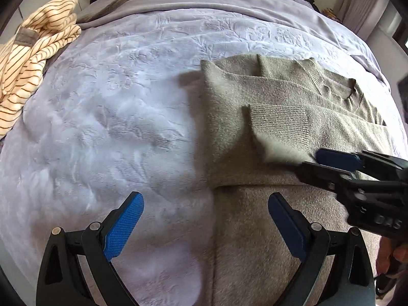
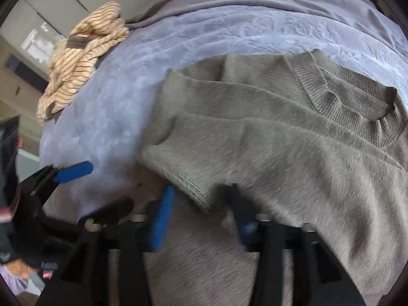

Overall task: Fold small clothes
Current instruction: 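Open the right tool to release the sleeve on the chest, then grasp the sweater side edge with the right tool and fold it inward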

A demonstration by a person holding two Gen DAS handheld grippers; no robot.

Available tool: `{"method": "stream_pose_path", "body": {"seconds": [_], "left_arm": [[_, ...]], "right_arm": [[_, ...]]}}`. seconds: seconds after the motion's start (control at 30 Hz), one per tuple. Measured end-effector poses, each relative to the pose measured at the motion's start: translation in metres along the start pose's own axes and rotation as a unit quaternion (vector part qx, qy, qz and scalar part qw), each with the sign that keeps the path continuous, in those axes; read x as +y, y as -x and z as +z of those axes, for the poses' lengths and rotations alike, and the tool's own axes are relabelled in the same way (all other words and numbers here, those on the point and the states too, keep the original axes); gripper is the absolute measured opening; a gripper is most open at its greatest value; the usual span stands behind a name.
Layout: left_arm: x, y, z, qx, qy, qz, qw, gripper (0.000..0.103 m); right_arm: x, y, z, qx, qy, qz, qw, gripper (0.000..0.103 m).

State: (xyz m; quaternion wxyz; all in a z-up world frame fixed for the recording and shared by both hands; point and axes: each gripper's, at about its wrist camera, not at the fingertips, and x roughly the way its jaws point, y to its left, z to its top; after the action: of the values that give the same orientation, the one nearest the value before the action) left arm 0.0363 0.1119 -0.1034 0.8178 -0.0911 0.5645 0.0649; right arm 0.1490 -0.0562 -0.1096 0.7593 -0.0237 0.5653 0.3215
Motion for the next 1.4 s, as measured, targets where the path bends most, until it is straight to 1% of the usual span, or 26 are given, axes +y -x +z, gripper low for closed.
{"method": "stream_pose_path", "body": {"seconds": [0.07, 0.17, 0.2, 0.23, 0.27, 0.3, 0.4, 0.43, 0.47, 0.57, 0.63, 0.67, 0.7, 0.73, 0.77, 0.8, 0.83, 0.87, 0.93, 1.0, 1.07, 1.17, 1.27, 1.3, 1.37, 1.4], "left_arm": [[0.002, 0.005, 0.003, -0.005, 0.003, -0.001, 1.0, 0.099], [-0.003, 0.016, 0.011, -0.018, 0.003, -0.014, 0.9997, 0.099], [-0.006, 0.019, 0.014, -0.022, 0.001, -0.019, 0.9996, 0.099], [-0.011, 0.021, 0.018, -0.026, -0.003, -0.026, 0.9993, 0.099], [-0.019, 0.023, 0.023, -0.03, -0.009, -0.034, 0.9989, 0.099], [-0.024, 0.022, 0.027, -0.032, -0.015, -0.041, 0.9985, 0.099], [-0.049, 0.015, 0.039, -0.031, -0.039, -0.054, 0.9973, 0.099], [-0.057, 0.009, 0.041, -0.024, -0.047, -0.057, 0.997, 0.099], [-0.066, 0.001, 0.042, -0.015, -0.055, -0.056, 0.9968, 0.099], [-0.082, -0.023, 0.041, 0.004, -0.068, -0.036, 0.997, 0.099], [-0.086, -0.036, 0.037, 0.02, -0.071, -0.026, 0.9969, 0.099], [-0.087, -0.042, 0.035, 0.027, -0.072, -0.02, 0.9969, 0.099], [-0.086, -0.045, 0.034, 0.03, -0.07, -0.019, 0.9969, 0.099], [-0.085, -0.047, 0.033, 0.031, -0.067, -0.018, 0.9971, 0.099], [-0.085, -0.046, 0.033, 0.031, -0.063, -0.018, 0.9974, 0.099], [-0.085, -0.045, 0.033, 0.032, -0.062, -0.019, 0.9974, 0.099], [-0.086, -0.044, 0.033, 0.032, -0.063, -0.019, 0.9973, 0.099], [-0.089, -0.043, 0.032, 0.031, -0.07, -0.017, 0.9969, 0.099], [-0.094, -0.045, 0.03, 0.028, -0.082, -0.009, 0.9962, 0.099], [-0.095, -0.047, 0.029, 0.028, -0.077, -0.009, 0.9966, 0.099], [-0.091, -0.048, 0.029, 0.032, -0.068, -0.013, 0.9971, 0.099], [-0.088, -0.046, 0.029, 0.038, -0.069, -0.016, 0.9968, 0.099], [-0.082, -0.041, 0.028, 0.048, -0.072, -0.017, 0.9961, 0.099], [-0.08, -0.038, 0.027, 0.05, -0.073, -0.016, 0.9959, 0.099], [-0.078, -0.032, 0.024, 0.057, -0.078, -0.013, 0.9953, 0.099], [-0.08, -0.028, 0.02, 0.061, -0.081, -0.014, 0.9947, 0.099]], "right_arm": [[-0.002, 0.016, -0.006, -0.006, -0.016, 0.018, 1.0, 0.053], [-0.03, 0.051, -0.025, -0.035, -0.092, 0.044, 0.994, 0.053], [-0.045, 0.062, -0.035, -0.046, -0.126, 0.045, 0.99, 0.053], [-0.07, 0.078, -0.053, -0.059, -0.178, 0.044, 0.981, 0.053], [-0.083, 0.084, -0.062, -0.066, -0.207, 0.043, 0.975, 0.053], [-0.108, 0.097, -0.083, -0.079, -0.258, 0.039, 0.962, 0.053], [-0.158, 0.123, -0.127, -0.102, -0.348, 0.018, 0.932, 0.053], [-0.179, 0.132, -0.147, -0.112, -0.389, 0.014, 0.914, 0.053], [-0.192, 0.136, -0.161, -0.12, -0.418, 0.017, 0.9, 0.053], [-0.23, 0.142, -0.194, -0.15, -0.498, 0.041, 0.853, 0.053], [-0.247, 0.142, -0.207, -0.178, -0.532, 0.07, 0.824, 0.053], [-0.257, 0.138, -0.215, -0.197, -0.555, 0.101, 0.802, 0.052], [-0.263, 0.136, -0.219, -0.208, -0.568, 0.117, 0.787, 0.046], [-0.269, 0.135, -0.223, -0.223, -0.584, 0.133, 0.769, 0.026], [-0.27, 0.135, -0.223, -0.233, -0.591, 0.138, 0.76, 0.014], [-0.272, 0.142, -0.225, -0.248, -0.591, 0.134, 0.756, 0.009], [-0.271, 0.147, -0.224, -0.259, -0.585, 0.133, 0.757, 0.008], [-0.271, 0.151, -0.223, -0.262, -0.576, 0.129, 0.764, 0.008], [-0.271, 0.151, -0.218, -0.244, -0.559, 0.11, 0.785, 0.008], [-0.276, 0.145, -0.216, -0.219, -0.556, 0.091, 0.797, 0.008], [-0.277, 0.136, -0.219, -0.2, -0.556, 0.084, 0.802, 0.008], [-0.273, 0.136, -0.223, -0.198, -0.557, 0.085, 0.802, 0.01], [-0.263, 0.144, -0.218, -0.179, -0.54, 0.066, 0.82, 0.014], [-0.258, 0.145, -0.214, -0.17, -0.531, 0.056, 0.828, 0.017], [-0.249, 0.153, -0.208, -0.154, -0.508, 0.035, 0.847, 0.023], [-0.244, 0.157, -0.206, -0.147, -0.497, 0.026, 0.855, 0.031]]}}
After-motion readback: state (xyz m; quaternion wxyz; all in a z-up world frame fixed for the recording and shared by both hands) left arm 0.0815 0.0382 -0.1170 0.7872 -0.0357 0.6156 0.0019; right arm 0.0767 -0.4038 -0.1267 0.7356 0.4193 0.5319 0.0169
